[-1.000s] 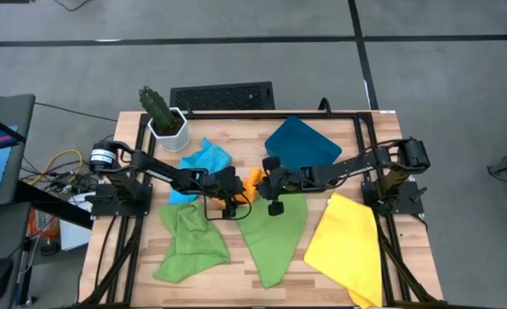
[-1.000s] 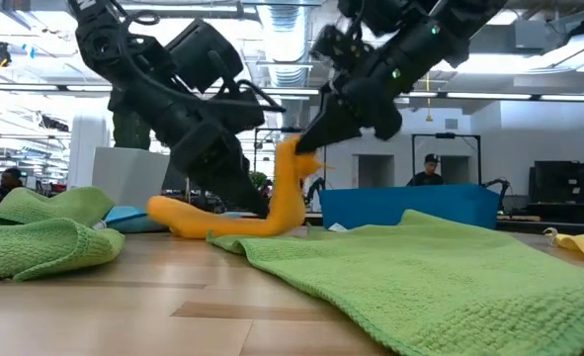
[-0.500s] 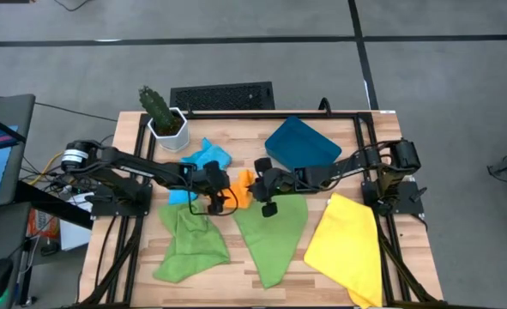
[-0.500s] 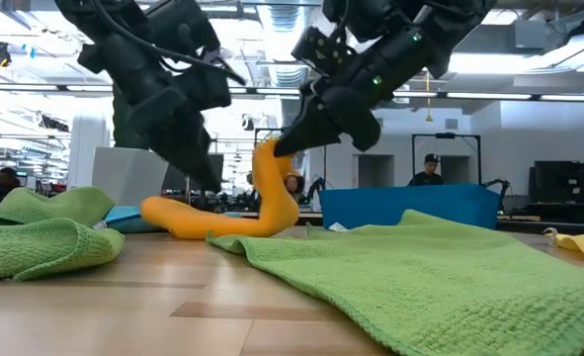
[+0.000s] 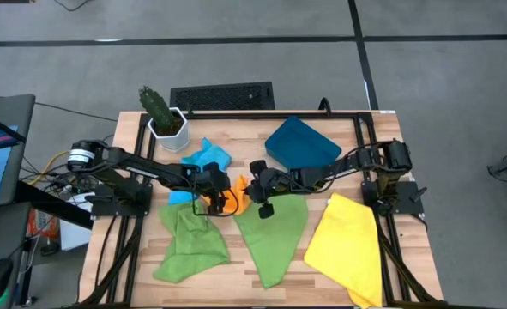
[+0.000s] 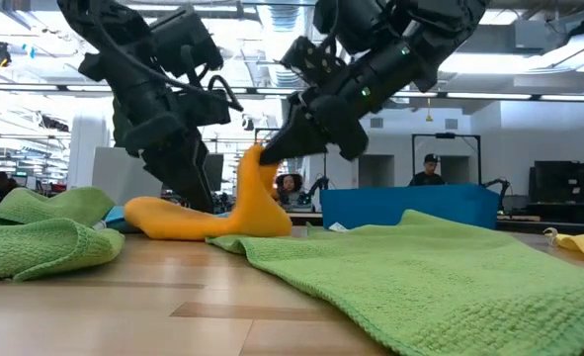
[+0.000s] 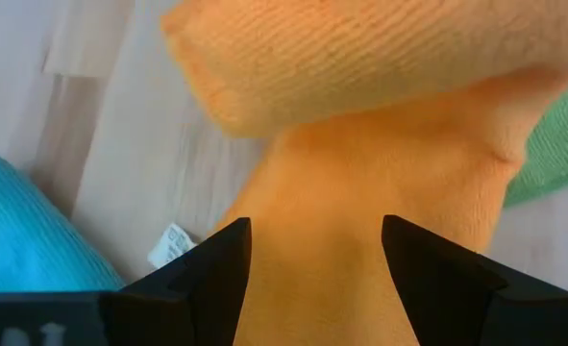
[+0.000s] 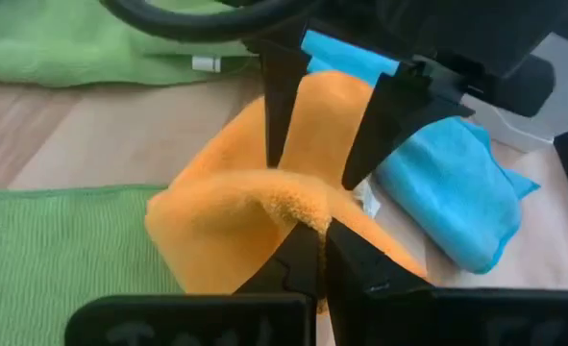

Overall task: Fold microfiber towels
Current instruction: Fold the orange microfiber towel

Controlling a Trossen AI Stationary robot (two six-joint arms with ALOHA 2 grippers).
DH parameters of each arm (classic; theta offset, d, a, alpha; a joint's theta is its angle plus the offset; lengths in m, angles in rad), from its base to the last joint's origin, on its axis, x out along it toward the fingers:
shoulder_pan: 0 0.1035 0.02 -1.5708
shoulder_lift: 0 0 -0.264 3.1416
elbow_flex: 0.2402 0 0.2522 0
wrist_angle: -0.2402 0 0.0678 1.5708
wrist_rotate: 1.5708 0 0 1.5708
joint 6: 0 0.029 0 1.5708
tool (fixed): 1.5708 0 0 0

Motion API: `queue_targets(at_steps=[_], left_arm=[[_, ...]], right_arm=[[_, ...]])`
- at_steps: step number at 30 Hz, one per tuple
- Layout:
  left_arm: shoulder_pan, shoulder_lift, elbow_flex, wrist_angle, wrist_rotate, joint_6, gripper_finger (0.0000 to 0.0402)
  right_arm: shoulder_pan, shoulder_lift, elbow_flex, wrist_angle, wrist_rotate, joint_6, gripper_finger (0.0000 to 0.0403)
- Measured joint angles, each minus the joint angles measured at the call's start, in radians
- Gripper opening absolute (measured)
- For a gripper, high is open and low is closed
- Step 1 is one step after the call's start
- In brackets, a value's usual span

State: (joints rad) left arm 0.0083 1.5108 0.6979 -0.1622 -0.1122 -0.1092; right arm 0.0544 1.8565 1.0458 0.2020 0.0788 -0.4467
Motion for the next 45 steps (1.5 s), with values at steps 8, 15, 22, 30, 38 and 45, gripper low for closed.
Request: queue_targets(at_steps=[8,15,22,30,38,45], left_arm=[[-0.047,-0.121,0.000,-0.171,-0.075,-0.107,0.0228],[-0.117,-0.138,-0.018,-0.154,-0.098,-0.136,0.0228],[-0.124,-0.011,-0.037,-0.091,-0.137,-0.101,0.0196],[-0.079,0.093,-0.032,0.068,-0.085,-0.008,0.0145],[-0.039,0.099,-0.019,0.083,-0.045,0.031,0.0128],[-0.039,0.099,-0.018,0.089,-0.050,0.030,0.0128]], right_arm=[[0.002,-0.005,0.006,0.012,0.000,-0.006,0.0032],[0.002,0.002,0.006,0.013,0.000,-0.007,0.0030],[0.002,0.002,0.006,0.013,0.000,-0.008,0.0035],[0.002,0.002,0.015,0.015,0.000,-0.012,0.0032],[-0.001,0.006,0.046,0.032,-0.003,-0.057,0.0031],[-0.004,0.085,0.046,0.095,-0.003,-0.059,0.0036]])
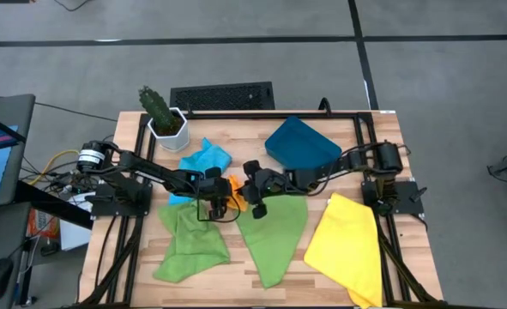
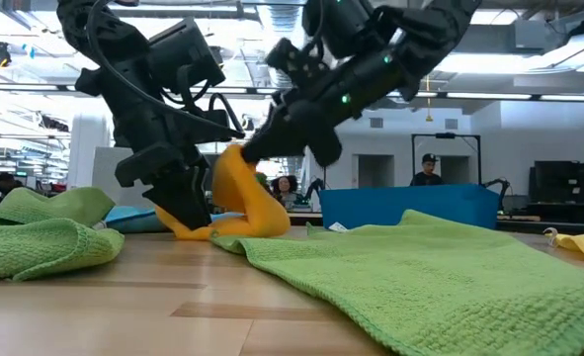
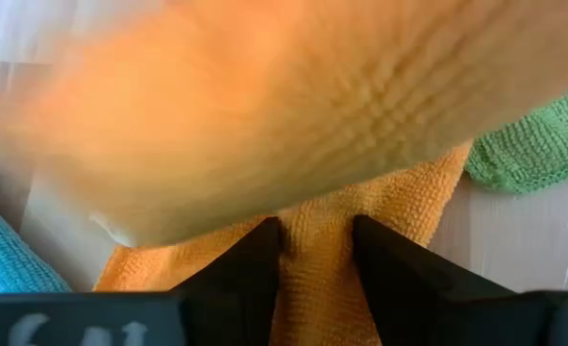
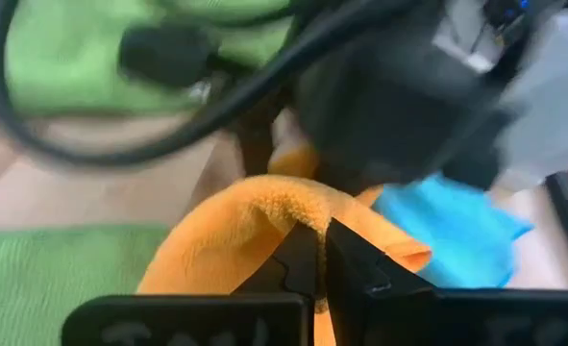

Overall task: Fold microfiber towels
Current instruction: Fold the orange microfiber towel

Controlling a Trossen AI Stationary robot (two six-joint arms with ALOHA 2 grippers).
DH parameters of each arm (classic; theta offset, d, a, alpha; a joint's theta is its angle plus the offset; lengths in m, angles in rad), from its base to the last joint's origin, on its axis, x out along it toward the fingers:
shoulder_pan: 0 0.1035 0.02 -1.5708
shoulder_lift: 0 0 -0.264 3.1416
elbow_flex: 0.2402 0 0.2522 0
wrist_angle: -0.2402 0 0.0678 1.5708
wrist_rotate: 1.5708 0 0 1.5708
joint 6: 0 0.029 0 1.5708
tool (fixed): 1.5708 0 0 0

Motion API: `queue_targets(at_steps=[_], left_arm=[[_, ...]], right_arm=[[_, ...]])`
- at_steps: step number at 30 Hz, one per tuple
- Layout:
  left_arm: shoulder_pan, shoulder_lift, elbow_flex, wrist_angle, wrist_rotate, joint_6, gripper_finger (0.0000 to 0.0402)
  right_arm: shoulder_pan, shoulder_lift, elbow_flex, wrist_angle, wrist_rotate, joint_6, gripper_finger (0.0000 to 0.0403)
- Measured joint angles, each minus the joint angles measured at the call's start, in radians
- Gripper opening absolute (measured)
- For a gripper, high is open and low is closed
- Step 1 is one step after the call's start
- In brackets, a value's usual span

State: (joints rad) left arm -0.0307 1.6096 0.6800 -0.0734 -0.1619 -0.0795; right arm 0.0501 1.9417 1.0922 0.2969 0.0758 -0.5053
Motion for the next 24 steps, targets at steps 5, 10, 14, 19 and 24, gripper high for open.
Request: queue_targets(at_steps=[5,10,14,19,24], left_arm=[[0.000,0.000,0.000,0.002,0.006,-0.008,0.0128],[0.000,-0.009,0.019,-0.014,0.020,-0.023,0.0128],[-0.001,-0.022,0.043,-0.044,0.021,-0.029,0.0128],[-0.001,-0.032,0.070,-0.105,0.025,-0.035,0.0128],[-0.002,-0.047,0.136,-0.284,0.026,-0.048,0.0128]], right_arm=[[0.002,0.030,0.024,-0.001,0.001,0.000,0.0046],[-0.002,0.028,0.033,0.008,0.001,0.000,0.0067],[-0.008,0.028,0.033,0.017,0.002,0.007,0.0101],[-0.009,0.028,0.033,0.030,0.002,0.007,0.0164],[-0.009,0.028,0.033,0.042,0.002,0.008,0.0222]])
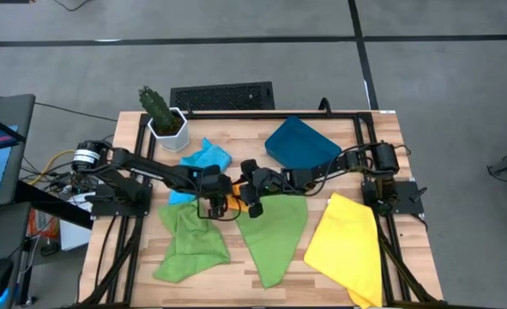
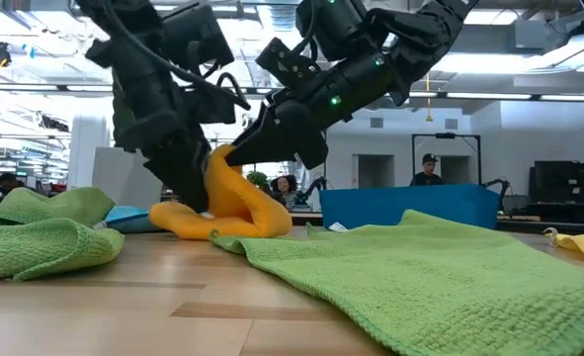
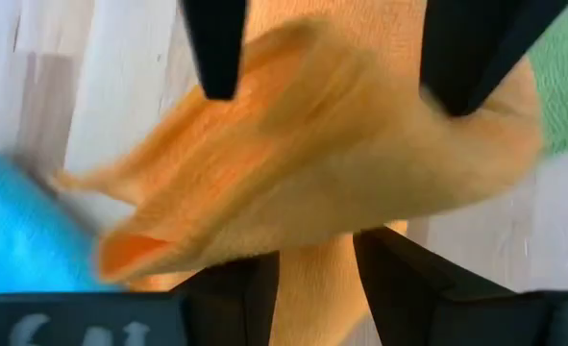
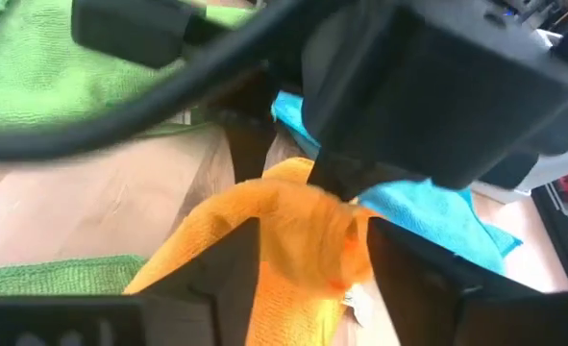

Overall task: Fold microfiber towels
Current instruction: Fold the orange microfiber towel, then put the folded orange microfiber towel into the blue bin

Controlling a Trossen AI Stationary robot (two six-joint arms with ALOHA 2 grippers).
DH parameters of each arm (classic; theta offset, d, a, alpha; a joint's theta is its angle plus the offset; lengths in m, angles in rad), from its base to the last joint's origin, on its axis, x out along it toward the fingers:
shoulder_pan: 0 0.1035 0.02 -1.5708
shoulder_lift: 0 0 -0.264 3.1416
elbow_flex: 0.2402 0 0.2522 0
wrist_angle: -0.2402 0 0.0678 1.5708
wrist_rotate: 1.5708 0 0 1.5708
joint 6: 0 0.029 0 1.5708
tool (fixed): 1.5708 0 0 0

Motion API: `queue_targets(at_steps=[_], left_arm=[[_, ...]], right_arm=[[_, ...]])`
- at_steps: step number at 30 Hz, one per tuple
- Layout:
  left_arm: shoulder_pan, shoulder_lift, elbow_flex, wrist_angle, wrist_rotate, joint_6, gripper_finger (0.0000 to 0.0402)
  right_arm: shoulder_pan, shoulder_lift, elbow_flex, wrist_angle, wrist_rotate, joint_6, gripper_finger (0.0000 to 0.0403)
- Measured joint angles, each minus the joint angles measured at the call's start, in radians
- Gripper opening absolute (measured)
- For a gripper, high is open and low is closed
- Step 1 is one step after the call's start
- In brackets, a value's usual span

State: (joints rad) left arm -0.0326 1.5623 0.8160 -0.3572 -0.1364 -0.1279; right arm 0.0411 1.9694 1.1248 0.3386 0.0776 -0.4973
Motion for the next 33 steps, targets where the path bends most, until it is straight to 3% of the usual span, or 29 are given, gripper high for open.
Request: queue_targets(at_steps=[11,17,20,27,33], left_arm=[[-0.017,-0.040,0.165,-0.444,-0.009,-0.053,0.0128],[-0.048,-0.086,0.266,-0.614,-0.081,-0.105,0.0128],[-0.076,-0.134,0.278,-0.512,-0.096,-0.122,0.0128],[-0.150,-0.155,0.148,0.006,-0.109,-0.004,0.0128],[-0.125,-0.032,0.083,0.079,-0.117,0.044,0.0128]], right_arm=[[-0.016,0.000,0.000,0.036,0.000,0.002,0.0239],[-0.018,0.000,0.000,0.039,0.012,0.001,0.0240],[-0.014,-0.023,0.000,0.011,0.060,0.001,0.0240],[-0.005,-0.127,0.000,-0.192,0.104,0.156,0.0240],[-0.033,-0.151,0.000,-0.305,0.082,0.286,0.0240]])
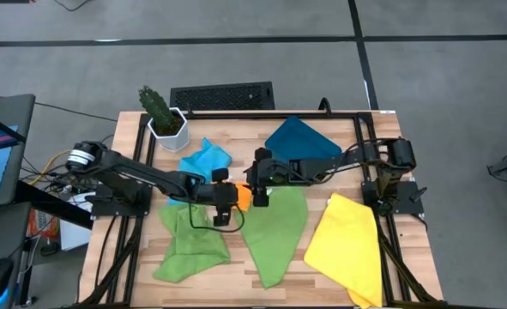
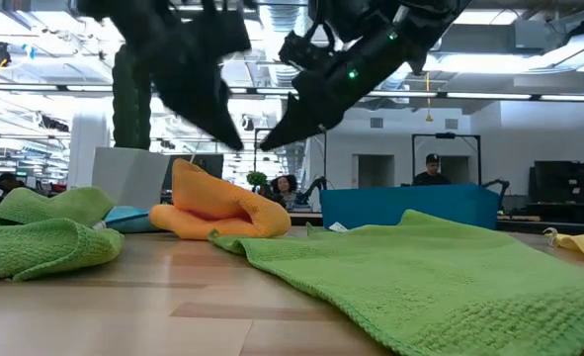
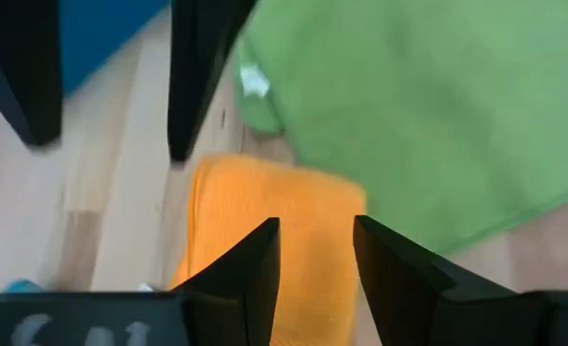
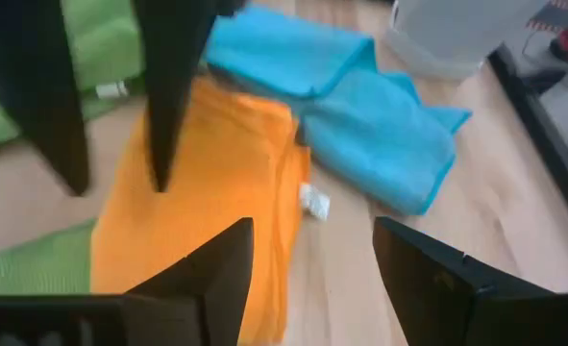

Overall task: Fold microfiber towels
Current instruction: Put the folded orange microfiber towel into the blue bin

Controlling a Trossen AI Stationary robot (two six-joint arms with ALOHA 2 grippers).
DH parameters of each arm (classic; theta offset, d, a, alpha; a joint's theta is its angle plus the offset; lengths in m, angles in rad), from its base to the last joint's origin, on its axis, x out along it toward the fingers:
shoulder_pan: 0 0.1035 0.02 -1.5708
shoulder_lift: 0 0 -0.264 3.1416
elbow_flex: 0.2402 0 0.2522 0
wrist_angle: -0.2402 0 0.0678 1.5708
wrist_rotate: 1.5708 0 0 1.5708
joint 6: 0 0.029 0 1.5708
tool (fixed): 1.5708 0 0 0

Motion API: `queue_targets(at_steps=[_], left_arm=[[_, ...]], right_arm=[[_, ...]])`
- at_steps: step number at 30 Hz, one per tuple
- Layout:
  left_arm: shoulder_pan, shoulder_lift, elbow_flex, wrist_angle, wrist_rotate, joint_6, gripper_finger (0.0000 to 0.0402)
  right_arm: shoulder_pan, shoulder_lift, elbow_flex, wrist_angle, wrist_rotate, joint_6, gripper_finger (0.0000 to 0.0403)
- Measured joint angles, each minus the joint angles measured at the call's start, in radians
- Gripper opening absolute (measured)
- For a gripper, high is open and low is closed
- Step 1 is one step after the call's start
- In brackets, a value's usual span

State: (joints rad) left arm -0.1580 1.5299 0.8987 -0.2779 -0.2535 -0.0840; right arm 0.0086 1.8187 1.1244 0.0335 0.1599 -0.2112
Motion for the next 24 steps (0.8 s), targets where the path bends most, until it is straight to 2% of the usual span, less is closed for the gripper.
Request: queue_targets(at_steps=[4,10,14,18,24], left_arm=[[0.018,0.062,-0.033,-0.035,-0.009,-0.018,0.0128],[0.017,0.065,-0.092,-0.075,-0.070,-0.107,0.0128],[0.018,0.062,-0.126,-0.069,-0.112,-0.120,0.0128],[0.018,0.061,-0.168,-0.042,-0.137,-0.121,0.0128],[0.018,0.061,-0.176,-0.038,-0.141,-0.088,0.0128]], right_arm=[[0.010,0.020,0.001,0.004,-0.006,0.005,0.0240],[0.024,0.019,0.000,-0.015,-0.009,0.011,0.0240],[0.033,0.025,0.000,-0.006,-0.089,-0.005,0.0240],[0.049,0.054,-0.002,-0.022,-0.114,-0.125,0.0240],[0.074,0.118,0.000,0.020,-0.117,-0.444,0.0240]])
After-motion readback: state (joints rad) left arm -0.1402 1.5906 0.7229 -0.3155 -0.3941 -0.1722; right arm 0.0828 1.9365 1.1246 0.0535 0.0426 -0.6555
